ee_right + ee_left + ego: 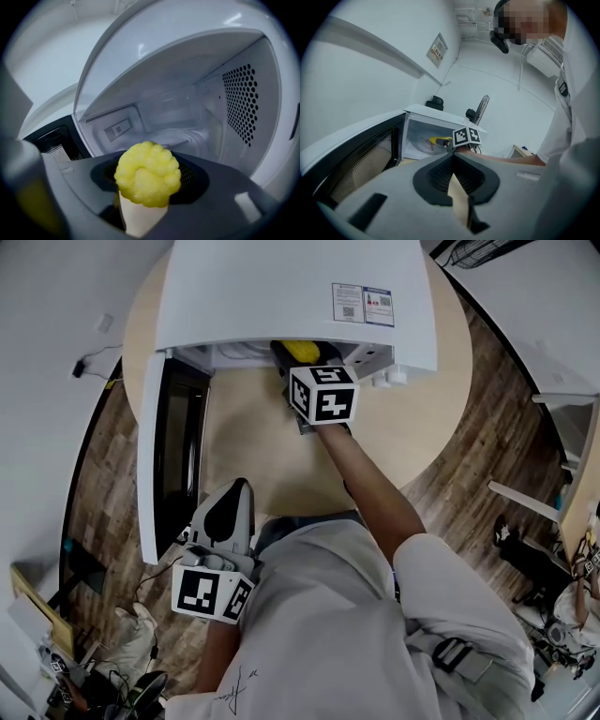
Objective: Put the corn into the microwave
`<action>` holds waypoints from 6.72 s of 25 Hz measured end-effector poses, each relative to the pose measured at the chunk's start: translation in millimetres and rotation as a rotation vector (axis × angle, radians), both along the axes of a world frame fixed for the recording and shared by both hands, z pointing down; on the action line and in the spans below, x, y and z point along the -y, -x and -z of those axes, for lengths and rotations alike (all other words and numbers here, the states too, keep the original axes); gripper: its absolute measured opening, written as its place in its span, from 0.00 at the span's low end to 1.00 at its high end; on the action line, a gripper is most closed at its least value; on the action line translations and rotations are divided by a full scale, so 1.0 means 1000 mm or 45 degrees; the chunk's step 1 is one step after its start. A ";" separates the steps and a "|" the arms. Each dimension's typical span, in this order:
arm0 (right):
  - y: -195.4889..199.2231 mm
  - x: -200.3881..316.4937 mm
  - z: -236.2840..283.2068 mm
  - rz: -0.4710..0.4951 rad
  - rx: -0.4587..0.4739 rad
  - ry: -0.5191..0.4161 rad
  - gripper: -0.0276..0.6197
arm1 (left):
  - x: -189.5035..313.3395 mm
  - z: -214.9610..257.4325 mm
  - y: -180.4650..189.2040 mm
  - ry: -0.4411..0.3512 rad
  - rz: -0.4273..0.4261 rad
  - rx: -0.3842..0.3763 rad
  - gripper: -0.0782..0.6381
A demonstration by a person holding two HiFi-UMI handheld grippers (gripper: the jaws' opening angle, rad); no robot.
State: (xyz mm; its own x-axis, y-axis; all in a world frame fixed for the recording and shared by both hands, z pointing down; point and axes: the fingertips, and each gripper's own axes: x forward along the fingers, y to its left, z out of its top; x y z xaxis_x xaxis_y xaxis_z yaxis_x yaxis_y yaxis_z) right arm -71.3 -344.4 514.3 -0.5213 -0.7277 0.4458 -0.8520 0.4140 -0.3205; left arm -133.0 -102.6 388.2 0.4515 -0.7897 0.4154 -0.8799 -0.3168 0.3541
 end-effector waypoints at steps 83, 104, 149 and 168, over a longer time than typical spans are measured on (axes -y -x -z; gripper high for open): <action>0.024 0.049 -0.053 0.116 -0.629 -0.138 0.45 | 0.007 -0.001 0.003 0.032 0.006 0.001 0.10; 0.017 0.038 -0.040 0.105 -0.524 -0.136 0.51 | -0.007 0.004 -0.004 0.027 0.015 0.004 0.10; -0.011 -0.036 0.009 -0.003 -0.344 -0.137 0.40 | -0.055 0.025 -0.021 -0.072 -0.075 -0.006 0.10; -0.036 -0.076 0.027 -0.060 -0.263 -0.093 0.27 | -0.071 0.033 -0.019 -0.115 -0.111 -0.038 0.10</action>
State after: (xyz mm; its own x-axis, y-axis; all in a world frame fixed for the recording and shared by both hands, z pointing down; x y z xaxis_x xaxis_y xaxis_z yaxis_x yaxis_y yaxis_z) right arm -34.8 -268.2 487.5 -0.3888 -0.7833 0.4851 -0.9155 0.3877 -0.1078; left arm -114.5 -31.3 355.0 0.5315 -0.7804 0.3294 -0.8369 -0.4239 0.3462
